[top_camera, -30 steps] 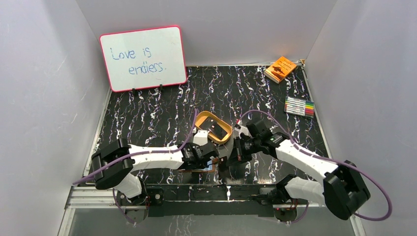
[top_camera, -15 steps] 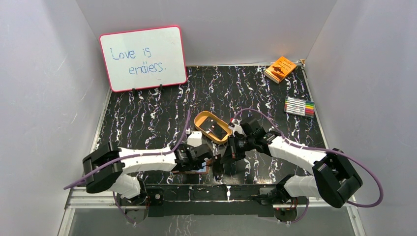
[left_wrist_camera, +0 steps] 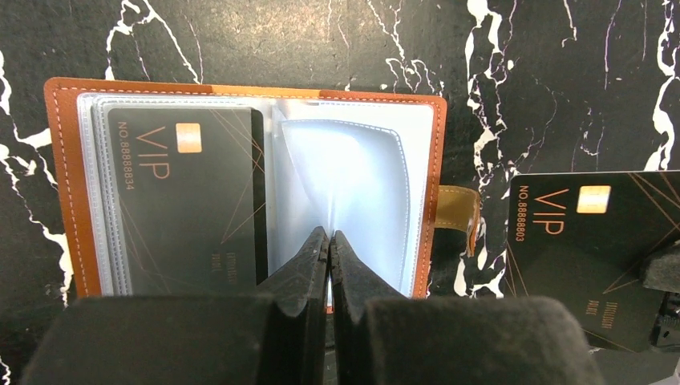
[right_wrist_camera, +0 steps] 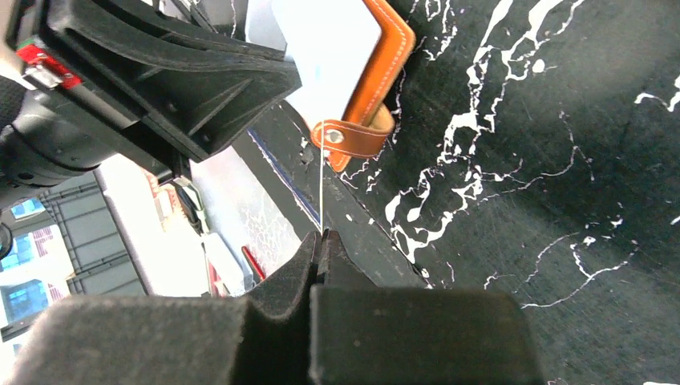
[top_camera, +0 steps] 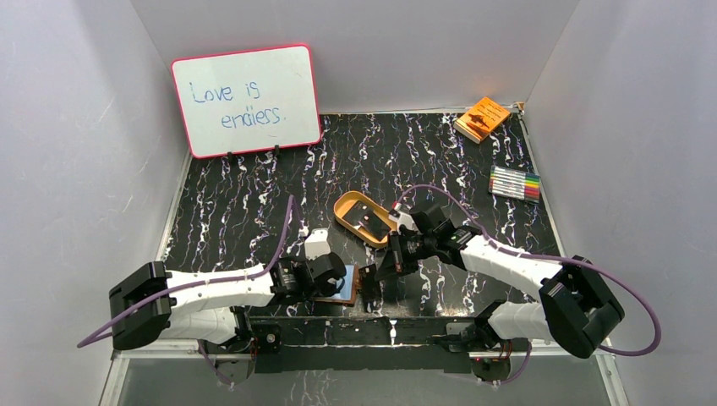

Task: Put the credit cards into the card holder
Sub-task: Turn over the card slot in the card holder.

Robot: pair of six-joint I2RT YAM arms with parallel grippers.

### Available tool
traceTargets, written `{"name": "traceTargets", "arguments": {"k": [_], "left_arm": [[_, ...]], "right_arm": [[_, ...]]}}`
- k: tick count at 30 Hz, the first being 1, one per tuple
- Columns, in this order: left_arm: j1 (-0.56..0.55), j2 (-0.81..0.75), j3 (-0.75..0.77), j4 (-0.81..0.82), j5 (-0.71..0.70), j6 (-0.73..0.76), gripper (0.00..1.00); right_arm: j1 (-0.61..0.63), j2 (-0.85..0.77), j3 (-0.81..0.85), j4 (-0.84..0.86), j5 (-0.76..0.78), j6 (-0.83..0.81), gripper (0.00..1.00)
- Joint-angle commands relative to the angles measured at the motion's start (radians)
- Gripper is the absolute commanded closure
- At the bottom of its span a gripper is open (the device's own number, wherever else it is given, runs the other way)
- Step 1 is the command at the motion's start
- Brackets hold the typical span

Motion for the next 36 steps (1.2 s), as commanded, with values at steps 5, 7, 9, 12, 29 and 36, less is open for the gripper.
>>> {"name": "traceTargets", "arguments": {"k": [5, 7, 9, 12, 29, 36], "left_arm": [[0.005, -0.037, -0.048, 0.057, 0.007, -0.034, 1.00], [0.005, -0.040, -0.051, 0.060, 0.007, -0.036, 1.00], [0.005, -0.043, -0.053, 0.061, 0.006, -0.035, 1.00], [0.005, -0.041, -0.050, 0.062, 0.006, -0.034, 1.00], [0.005, -0.054, -0.059, 0.062, 0.010, -0.039, 1.00], [0.006, -0.058, -0.054, 0.062, 0.016, -0.030, 1.00]], "right_arm": [[0.019, -0.043, 0.067, 0.073, 0.010, 0.008, 1.00], [0.020, -0.023, 0.080, 0.063, 0.006, -0.002, 1.00], [0.025, 0.012, 0.095, 0.061, -0.005, -0.012, 1.00], [0.037, 0.069, 0.123, 0.047, -0.005, -0.025, 1.00], [0.075, 0.233, 0.172, 0.074, 0.004, -0.024, 1.00], [0.122, 0.325, 0.223, 0.103, -0.036, -0.028, 1.00]]}}
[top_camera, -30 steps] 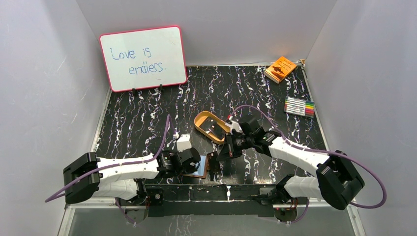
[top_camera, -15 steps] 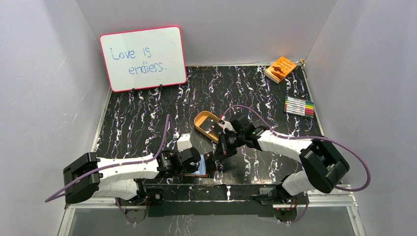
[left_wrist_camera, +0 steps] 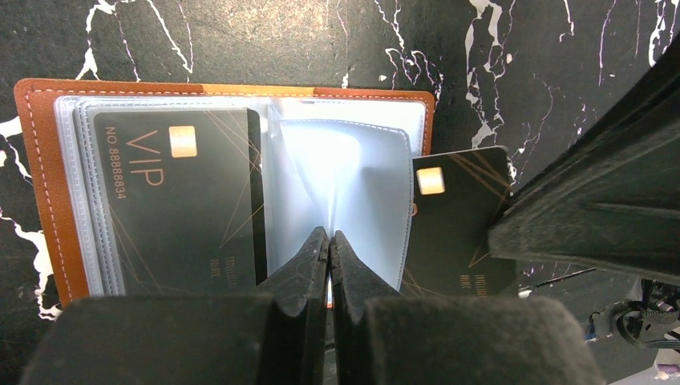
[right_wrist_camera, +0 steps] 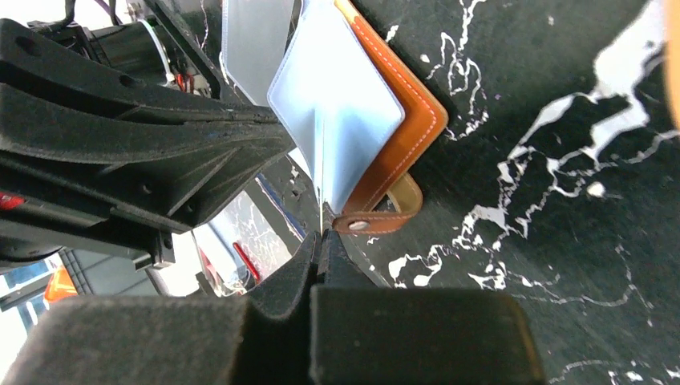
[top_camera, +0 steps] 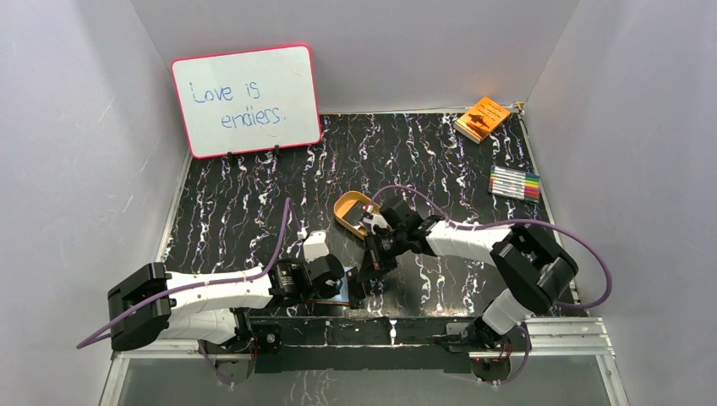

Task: Put the credit cards into the card holder
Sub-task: Turn over the card slot in the card holder.

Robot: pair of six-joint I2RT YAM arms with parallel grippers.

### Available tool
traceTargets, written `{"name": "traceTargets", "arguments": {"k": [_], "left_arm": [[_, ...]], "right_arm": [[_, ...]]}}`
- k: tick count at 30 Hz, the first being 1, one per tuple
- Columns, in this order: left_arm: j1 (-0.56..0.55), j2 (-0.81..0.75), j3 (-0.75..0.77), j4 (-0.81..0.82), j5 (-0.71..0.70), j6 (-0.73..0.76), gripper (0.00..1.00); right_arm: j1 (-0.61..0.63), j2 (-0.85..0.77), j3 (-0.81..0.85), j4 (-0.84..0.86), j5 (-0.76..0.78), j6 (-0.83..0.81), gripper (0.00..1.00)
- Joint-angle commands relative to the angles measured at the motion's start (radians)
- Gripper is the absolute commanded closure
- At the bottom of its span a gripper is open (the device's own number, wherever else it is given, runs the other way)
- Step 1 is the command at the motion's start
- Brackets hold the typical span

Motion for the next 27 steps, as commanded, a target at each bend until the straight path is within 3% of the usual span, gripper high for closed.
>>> {"name": "traceTargets", "arguments": {"k": [1, 3, 9, 11, 16, 27], "left_arm": [[0.005, -0.037, 0.001, -0.001, -0.008, 0.008, 1.00], [0.005, -0.041, 0.013, -0.017, -0.007, 0.014, 1.00], [0.004, -0.086, 0.057, -0.067, -0.005, 0.049, 0.58], [0.004, -0.102, 0.070, -0.085, -0.006, 0.056, 0.50], [0.005, -0.137, 0.116, -0.142, 0.003, 0.075, 0.43], [0.006, -0.340, 0.082, -0.282, -0.133, 0.005, 0.41]], "right_arm": [[0.033, 0.032, 0.069, 0.057, -0.039, -0.018, 1.00], [0.040, 0.048, 0.084, 0.060, -0.040, -0.018, 1.00], [0.048, 0.077, 0.102, 0.064, -0.035, -0.016, 1.00], [0.050, 0.087, 0.103, 0.067, -0.033, -0.015, 1.00], [0.058, 0.101, 0.118, 0.074, -0.030, -0.007, 1.00], [0.095, 0.198, 0.229, 0.076, -0.019, 0.009, 1.00]]}}
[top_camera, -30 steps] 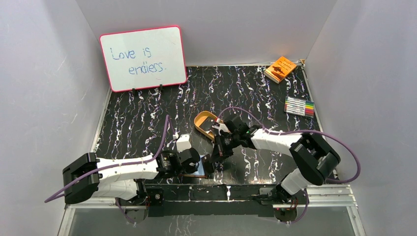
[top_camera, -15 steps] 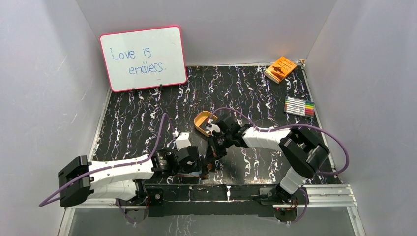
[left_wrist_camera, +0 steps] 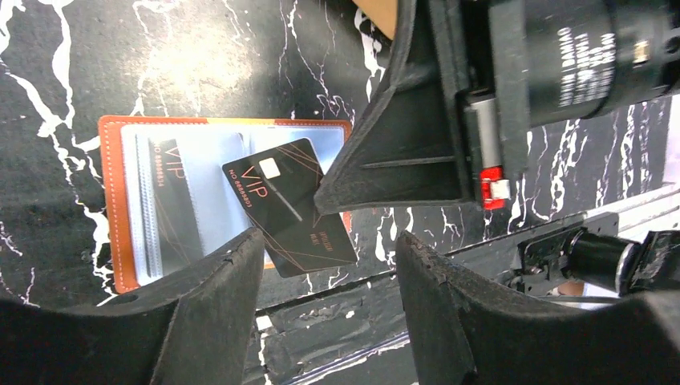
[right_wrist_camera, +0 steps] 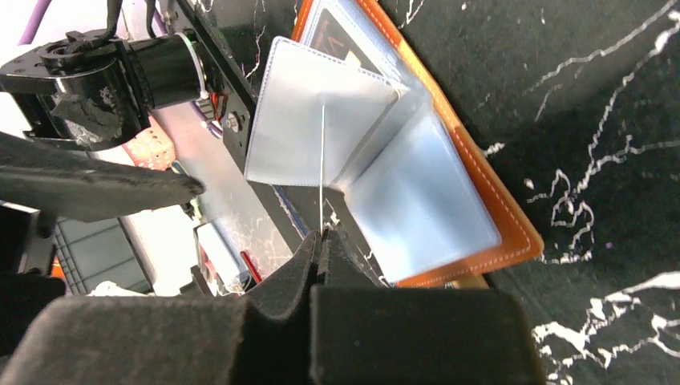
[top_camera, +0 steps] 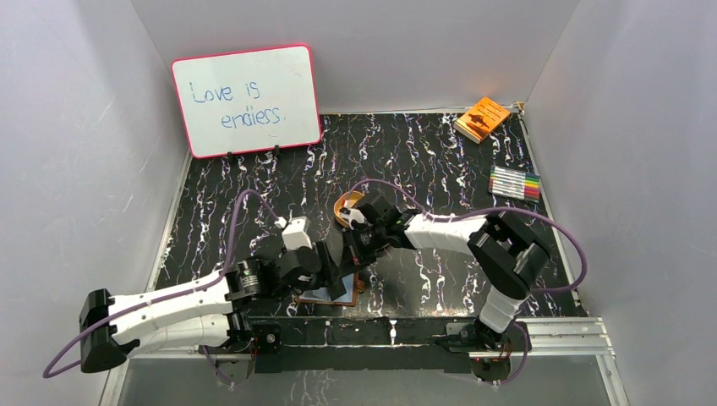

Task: Put the credit cards into the card holder
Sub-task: Turn over the card slot in the card holder, then insert the credit card into the card holder.

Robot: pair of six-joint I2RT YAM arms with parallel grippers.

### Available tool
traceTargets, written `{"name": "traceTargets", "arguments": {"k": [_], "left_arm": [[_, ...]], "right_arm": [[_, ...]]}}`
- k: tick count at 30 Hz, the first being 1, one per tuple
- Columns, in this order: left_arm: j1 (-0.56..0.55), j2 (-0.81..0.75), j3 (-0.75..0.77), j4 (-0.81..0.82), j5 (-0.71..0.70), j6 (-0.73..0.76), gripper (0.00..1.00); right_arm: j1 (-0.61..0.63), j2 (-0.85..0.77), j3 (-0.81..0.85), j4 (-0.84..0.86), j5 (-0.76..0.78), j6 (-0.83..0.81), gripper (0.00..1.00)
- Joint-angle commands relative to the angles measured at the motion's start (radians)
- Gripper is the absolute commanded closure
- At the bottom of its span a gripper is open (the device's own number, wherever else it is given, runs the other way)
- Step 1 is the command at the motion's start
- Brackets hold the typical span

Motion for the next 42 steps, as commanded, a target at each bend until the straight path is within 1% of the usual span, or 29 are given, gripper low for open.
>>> {"name": "traceTargets", "arguments": {"k": [1, 6, 11, 15, 20, 25, 27, 31, 39, 42], "left_arm": [[0.006, -0.046, -0.021, -0.081, -0.092, -0.030, 0.42], [0.006, 0.006, -0.045, -0.136, -0.150, -0.083, 0.45], [0.008, 0.074, -0.078, -0.162, -0.194, -0.133, 0.50], [0.028, 0.139, -0.115, -0.139, -0.168, -0.149, 0.55], [0.040, 0.210, -0.130, -0.150, -0.136, -0.192, 0.63], [0.043, 0.202, -0.150, -0.136, -0.123, -0.208, 0.66], [0.044, 0.198, -0.155, -0.135, -0.121, -0.211, 0.67], [0.047, 0.196, -0.153, -0.147, -0.124, -0.218, 0.69], [0.049, 0.147, -0.139, -0.193, -0.134, -0.242, 0.69], [0.049, 0.112, -0.129, -0.227, -0.146, -0.255, 0.69]], "right_arm": [[0.015, 0.054, 0.059, 0.035, -0.001, 0.006, 1.00], [0.024, 0.108, 0.068, 0.082, 0.007, 0.040, 1.00], [0.039, 0.141, 0.099, 0.086, 0.014, 0.046, 1.00], [0.039, 0.111, 0.103, 0.077, 0.024, 0.046, 1.00], [0.040, 0.027, 0.064, 0.057, 0.045, 0.045, 1.00], [0.040, -0.086, -0.002, 0.057, 0.076, 0.060, 1.00], [0.040, -0.122, -0.022, 0.025, 0.100, 0.062, 1.00], [0.039, -0.186, -0.073, 0.040, 0.150, 0.067, 1.00], [0.037, -0.181, -0.108, 0.047, 0.161, 0.085, 1.00], [0.036, -0.164, -0.116, 0.084, 0.151, 0.092, 1.00]]}}
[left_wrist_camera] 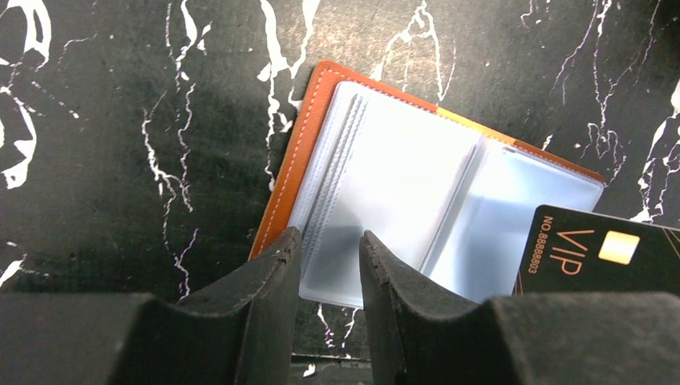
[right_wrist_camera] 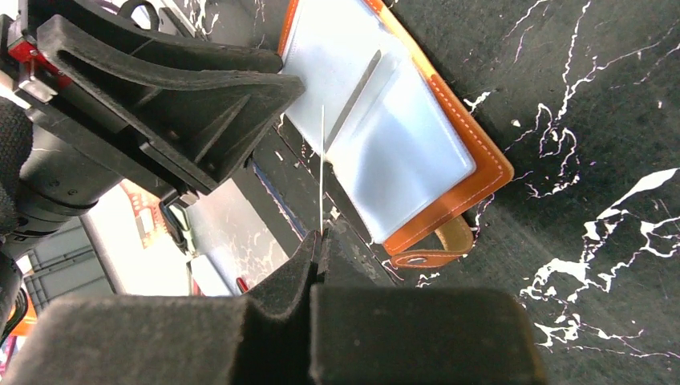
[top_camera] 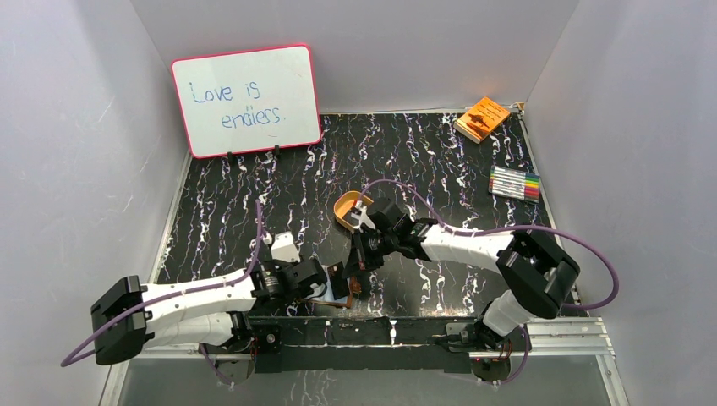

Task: Put the credit cards into the card holder
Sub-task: Insert the credit card into the card holder.

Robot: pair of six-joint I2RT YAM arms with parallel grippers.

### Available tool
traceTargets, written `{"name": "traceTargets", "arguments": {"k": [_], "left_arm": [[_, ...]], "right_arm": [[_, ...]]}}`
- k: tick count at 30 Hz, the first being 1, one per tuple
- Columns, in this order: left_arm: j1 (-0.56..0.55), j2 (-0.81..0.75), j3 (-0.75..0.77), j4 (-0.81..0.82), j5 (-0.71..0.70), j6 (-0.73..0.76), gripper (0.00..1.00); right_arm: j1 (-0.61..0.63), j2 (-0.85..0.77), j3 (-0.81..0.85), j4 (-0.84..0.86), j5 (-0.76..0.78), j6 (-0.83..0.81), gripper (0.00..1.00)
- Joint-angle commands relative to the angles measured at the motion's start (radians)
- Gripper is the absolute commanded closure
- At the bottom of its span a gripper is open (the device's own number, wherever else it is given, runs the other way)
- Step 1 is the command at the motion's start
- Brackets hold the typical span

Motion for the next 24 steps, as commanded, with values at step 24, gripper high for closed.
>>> {"name": "traceTargets", "arguments": {"k": [24], "left_arm": [[0.005, -0.151, -0.056, -0.305, -0.096, -0.349, 0.61]], "right_arm": [[-0.001, 0.163, -0.031, 0.208, -0.149, 0.193, 1.00]]}}
